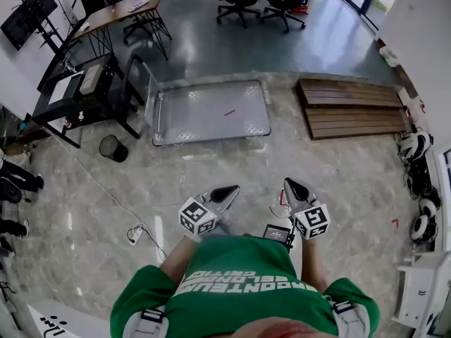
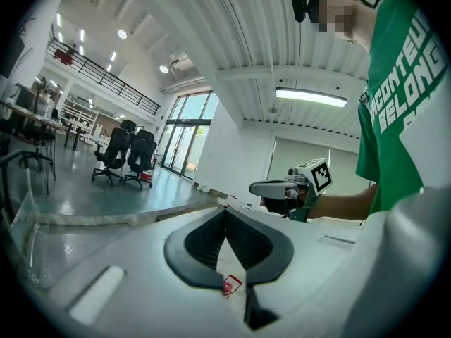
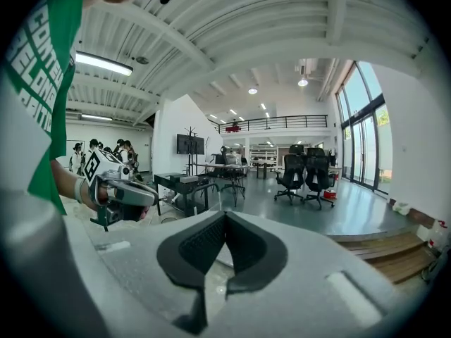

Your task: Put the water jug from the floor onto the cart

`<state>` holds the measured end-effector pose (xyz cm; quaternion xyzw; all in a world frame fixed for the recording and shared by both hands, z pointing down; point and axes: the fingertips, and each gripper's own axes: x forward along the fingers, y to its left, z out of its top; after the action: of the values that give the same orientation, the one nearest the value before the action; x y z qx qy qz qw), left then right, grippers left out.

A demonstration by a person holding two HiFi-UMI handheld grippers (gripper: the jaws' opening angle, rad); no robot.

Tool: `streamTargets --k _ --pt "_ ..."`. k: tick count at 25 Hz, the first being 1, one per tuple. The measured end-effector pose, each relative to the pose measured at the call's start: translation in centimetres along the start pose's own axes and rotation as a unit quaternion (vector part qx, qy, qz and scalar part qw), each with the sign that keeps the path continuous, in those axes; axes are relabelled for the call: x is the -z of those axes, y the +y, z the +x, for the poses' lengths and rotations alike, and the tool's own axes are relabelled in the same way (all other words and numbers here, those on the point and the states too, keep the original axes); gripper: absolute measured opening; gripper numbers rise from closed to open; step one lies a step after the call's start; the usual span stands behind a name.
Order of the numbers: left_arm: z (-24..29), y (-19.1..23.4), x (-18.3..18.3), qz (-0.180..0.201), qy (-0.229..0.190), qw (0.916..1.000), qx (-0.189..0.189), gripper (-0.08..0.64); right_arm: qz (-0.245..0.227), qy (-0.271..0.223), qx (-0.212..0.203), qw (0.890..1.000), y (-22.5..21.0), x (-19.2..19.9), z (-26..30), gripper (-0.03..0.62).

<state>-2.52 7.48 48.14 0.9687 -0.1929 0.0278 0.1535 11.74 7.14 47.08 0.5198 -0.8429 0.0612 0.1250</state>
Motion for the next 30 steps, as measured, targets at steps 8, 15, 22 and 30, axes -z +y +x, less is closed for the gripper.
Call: streamTargets --k 8,15,22,30 --pt "-0.7 4.7 -1.4 -0.002 -0.004 0.9998 0.021 0.017 -0.001 0.010 0.018 1.000 0.4 -1.4 4.4 -0.008" --pt "-1.7 7.9 -2.0 0.000 -0.003 0.9990 0.044 0.017 -0.001 0.025 0.035 0.999 1.4 -1.8 7.0 -0.008" --pt "-1.8 9.1 -2.3 0.001 0.011 0.9976 0.069 0.017 0.001 0.045 0.064 0.997 0.8 -1.8 6.6 -0.008" --pt "0.4 10.0 -1.7 0.000 0.031 0.9967 0.075 0.017 0.017 0.048 0.090 0.995 -2.2 -1.0 6.2 -0.008"
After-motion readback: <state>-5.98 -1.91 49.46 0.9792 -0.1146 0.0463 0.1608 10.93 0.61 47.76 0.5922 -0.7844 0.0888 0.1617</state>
